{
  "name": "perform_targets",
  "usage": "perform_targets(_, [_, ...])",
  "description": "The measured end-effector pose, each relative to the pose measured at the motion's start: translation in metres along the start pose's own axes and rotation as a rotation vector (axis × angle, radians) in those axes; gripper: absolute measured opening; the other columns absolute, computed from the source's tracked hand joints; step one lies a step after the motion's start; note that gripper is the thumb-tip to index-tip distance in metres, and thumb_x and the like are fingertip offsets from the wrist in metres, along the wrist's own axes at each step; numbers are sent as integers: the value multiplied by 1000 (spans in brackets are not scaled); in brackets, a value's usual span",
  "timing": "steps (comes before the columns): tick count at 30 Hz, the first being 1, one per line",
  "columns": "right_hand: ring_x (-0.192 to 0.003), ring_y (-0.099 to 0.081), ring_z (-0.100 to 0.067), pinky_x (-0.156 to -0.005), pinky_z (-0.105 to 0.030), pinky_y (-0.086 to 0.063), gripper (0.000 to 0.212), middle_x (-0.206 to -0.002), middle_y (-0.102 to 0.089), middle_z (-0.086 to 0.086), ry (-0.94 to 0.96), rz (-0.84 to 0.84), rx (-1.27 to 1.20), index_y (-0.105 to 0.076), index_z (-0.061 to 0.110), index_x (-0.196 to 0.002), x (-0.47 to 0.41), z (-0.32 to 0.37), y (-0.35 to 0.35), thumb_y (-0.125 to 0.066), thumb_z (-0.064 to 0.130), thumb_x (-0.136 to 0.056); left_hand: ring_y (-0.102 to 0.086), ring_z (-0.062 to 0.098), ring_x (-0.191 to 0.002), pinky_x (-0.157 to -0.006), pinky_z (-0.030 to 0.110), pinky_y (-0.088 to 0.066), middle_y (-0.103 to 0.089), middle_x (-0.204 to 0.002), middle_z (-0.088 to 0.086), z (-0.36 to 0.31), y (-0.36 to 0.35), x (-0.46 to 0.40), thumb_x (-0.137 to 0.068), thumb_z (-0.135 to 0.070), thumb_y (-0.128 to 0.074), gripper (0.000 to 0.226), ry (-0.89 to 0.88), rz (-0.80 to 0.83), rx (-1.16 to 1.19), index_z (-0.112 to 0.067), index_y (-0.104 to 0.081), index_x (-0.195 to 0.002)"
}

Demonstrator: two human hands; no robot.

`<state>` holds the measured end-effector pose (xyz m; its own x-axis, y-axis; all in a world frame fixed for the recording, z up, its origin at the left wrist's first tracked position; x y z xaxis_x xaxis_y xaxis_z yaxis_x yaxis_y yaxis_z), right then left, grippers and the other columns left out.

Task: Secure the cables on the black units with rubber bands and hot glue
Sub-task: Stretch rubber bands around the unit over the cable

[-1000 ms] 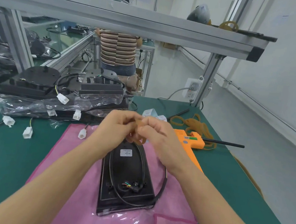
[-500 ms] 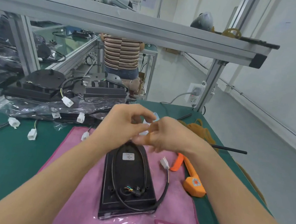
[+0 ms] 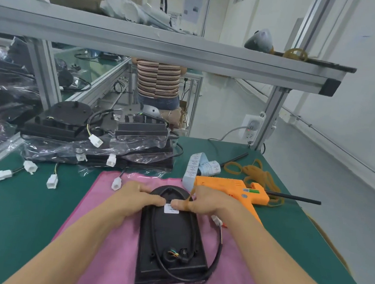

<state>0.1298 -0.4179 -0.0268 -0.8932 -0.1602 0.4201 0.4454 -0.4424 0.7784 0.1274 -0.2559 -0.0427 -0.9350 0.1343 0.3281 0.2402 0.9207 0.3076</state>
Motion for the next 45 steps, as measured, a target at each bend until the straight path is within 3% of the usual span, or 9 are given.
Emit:
perform_targets(4, [-110, -55, -17, -91, -27, -47, 58, -121, -55, -1, 109, -33, -278, -67, 7, -103, 8, 3, 11, -75, 56, -73, -67, 1, -65, -56, 8, -47, -75, -75, -5, -20, 9, 11, -72, -8, -80, 15, -193, -39, 181, -22, -79, -72])
perform_targets(11, [-129, -44, -7, -112, -34, -32, 87, -153, -33, -1, 178, -20, -642, -58, -3, -123, 16, 9, 12, -80, 48, -56, -69, 11, -73, -60, 22, -52, -74, -82, -3, -20, -6, 20, -55, -21, -78, 46, -185, 48, 421, -13, -68, -99])
perform_targets(14, [-103, -57, 4, -100, -23, -40, 59, -140, -50, -1, 179, 4, -641, -58, -6, -114, 18, 16, 20, -81, 30, -72, -67, 20, -77, -72, 32, -54, -72, -90, 8, -26, -5, 19, -46, -18, -83, 55, -199, 56, 446, -10, -67, -99])
perform_targets(16, [-111, -62, -19, -104, -36, -45, 47, -129, -61, -15, 190, 44, -564, -63, -9, -107, 20, 22, 21, -79, 24, -77, -68, 21, -79, -79, 36, -54, -73, -91, 11, -30, -4, 18, -37, -21, -85, 60, -226, 69, 420, -12, -67, -94])
perform_targets(21, [-94, -67, -21, -97, -35, -51, 41, -103, -71, -14, 204, 85, -513, -63, 1, -114, 22, 30, 19, -79, 7, -76, -65, 11, -89, -69, 16, -50, -72, -96, 0, -50, 2, 25, -48, -12, -78, 52, -323, 52, 303, -17, -66, -98])
perform_targets(27, [-90, -64, -15, -98, -36, -48, 36, -93, -70, -9, 292, 17, -519, -66, -1, -105, 28, 41, 23, -79, 2, -72, -56, 13, -91, -85, 30, -45, -61, -88, -7, -128, -15, 42, -63, -50, -73, 22, -560, -182, -436, -31, -63, -67])
perform_targets(31, [-77, -57, -17, -82, -40, -47, 42, -77, -60, -8, 274, -36, -469, -60, -8, -93, 32, 37, 27, -85, 15, -69, -60, 18, -74, -69, 30, -49, -62, -66, -7, -146, -28, 31, -69, -26, -72, 15, -493, -107, -662, -22, -61, -60])
perform_targets(35, [-73, -58, -7, -75, -31, -49, 17, -74, -65, 6, 372, -51, -441, -73, 26, -81, 43, 49, 31, -85, 22, -69, -60, 24, -78, -60, 27, -37, -59, -74, -2, -174, -19, 41, -70, -38, -69, 22, -585, -403, -1020, -18, -60, -69])
perform_targets(45, [-90, -69, -11, -80, -21, -52, 40, -95, -74, 3, 584, -133, -533, -71, 22, -109, 67, 55, 40, -83, 13, -72, -49, 11, -41, -52, 23, -39, -57, -45, -4, -101, 90, 39, -56, 2, -72, 25, -474, -503, -306, -17, -56, -57])
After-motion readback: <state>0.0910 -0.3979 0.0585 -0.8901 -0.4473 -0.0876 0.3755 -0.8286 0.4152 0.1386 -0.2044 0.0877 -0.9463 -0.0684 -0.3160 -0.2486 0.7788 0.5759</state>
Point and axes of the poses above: each hand's wrist, its own x-axis away from the middle knuckle, its own y-axis out of the back of the hand, z = x × y, the point moved 10 cm from there along -x, towards the middle knuckle
